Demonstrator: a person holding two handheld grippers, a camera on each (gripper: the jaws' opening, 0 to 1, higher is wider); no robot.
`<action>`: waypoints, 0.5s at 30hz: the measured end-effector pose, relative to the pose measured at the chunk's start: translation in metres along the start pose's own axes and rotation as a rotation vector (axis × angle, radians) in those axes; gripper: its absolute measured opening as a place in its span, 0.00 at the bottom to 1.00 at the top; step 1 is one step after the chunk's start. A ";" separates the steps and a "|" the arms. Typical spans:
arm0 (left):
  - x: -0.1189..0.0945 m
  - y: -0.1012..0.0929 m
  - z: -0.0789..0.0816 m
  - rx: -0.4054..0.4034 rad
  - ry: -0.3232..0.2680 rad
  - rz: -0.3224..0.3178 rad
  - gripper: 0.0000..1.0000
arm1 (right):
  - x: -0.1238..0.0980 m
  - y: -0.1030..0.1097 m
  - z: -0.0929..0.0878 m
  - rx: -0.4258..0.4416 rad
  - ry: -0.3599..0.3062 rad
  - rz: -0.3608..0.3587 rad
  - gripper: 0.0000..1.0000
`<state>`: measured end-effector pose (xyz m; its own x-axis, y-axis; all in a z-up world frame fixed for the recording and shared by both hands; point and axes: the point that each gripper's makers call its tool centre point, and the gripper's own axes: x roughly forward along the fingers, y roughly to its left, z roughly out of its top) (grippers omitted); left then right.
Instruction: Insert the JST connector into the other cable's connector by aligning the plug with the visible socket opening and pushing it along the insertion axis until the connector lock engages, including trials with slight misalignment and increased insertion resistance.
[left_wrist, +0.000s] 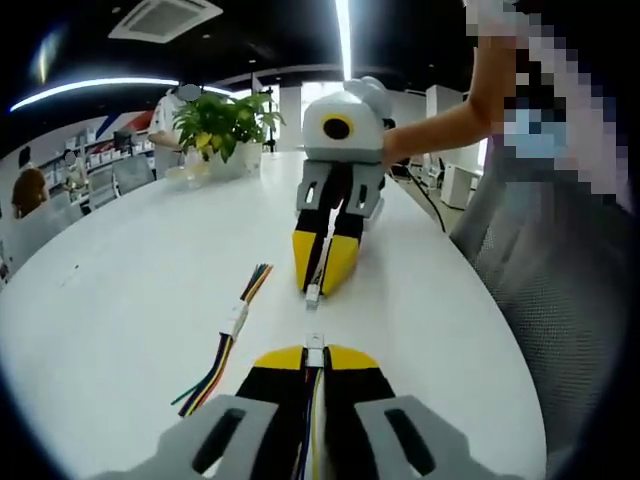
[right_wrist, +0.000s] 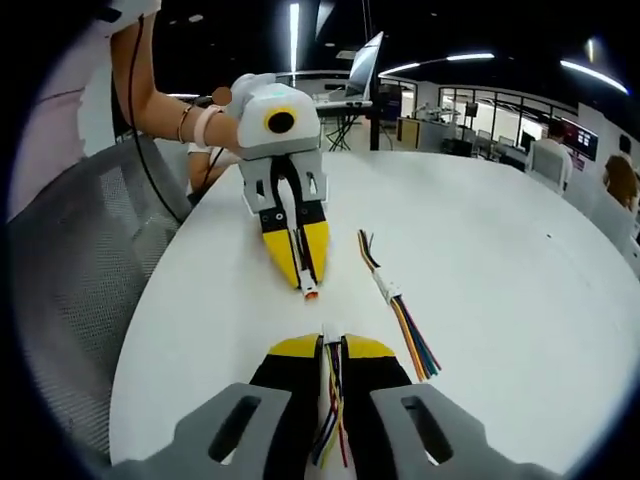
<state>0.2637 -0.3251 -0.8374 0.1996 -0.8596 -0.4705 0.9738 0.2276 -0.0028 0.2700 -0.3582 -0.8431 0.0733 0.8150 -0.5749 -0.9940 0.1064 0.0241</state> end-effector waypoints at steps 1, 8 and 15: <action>0.000 0.000 0.002 0.002 -0.001 0.000 0.00 | 0.000 0.000 0.001 -0.002 0.001 0.004 0.04; -0.004 0.003 0.013 0.034 0.005 -0.015 0.00 | -0.004 0.003 0.008 -0.021 0.006 0.024 0.03; -0.006 0.001 0.020 0.070 0.022 -0.041 0.00 | -0.007 0.004 0.021 -0.047 0.000 0.038 0.03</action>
<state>0.2652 -0.3286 -0.8167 0.1574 -0.8573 -0.4902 0.9865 0.1589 0.0390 0.2668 -0.3514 -0.8220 0.0357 0.8182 -0.5739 -0.9988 0.0489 0.0076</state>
